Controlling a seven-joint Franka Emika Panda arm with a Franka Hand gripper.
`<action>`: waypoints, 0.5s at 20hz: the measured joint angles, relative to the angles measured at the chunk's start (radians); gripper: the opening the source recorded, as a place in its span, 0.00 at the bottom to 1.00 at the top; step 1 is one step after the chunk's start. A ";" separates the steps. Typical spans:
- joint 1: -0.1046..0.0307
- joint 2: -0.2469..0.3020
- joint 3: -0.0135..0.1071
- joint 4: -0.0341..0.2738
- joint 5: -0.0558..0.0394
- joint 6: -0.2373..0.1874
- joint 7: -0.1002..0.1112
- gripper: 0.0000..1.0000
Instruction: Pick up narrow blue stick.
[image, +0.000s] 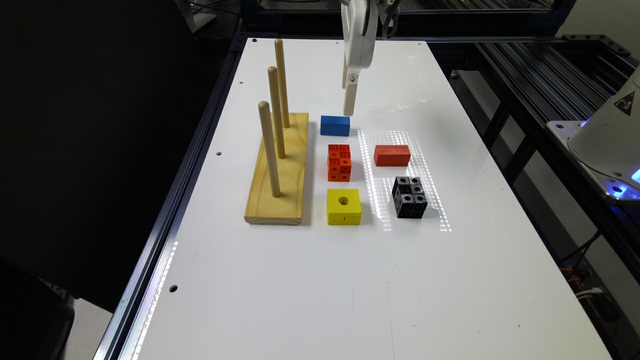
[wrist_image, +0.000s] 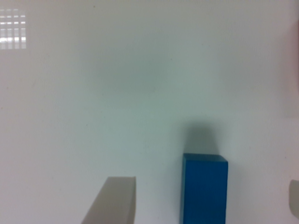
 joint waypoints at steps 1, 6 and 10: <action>0.000 0.012 0.000 0.003 0.0000 0.011 0.000 1.00; 0.000 0.078 0.001 0.063 0.0000 0.022 0.000 1.00; 0.001 0.108 0.003 0.095 0.0000 0.021 0.000 1.00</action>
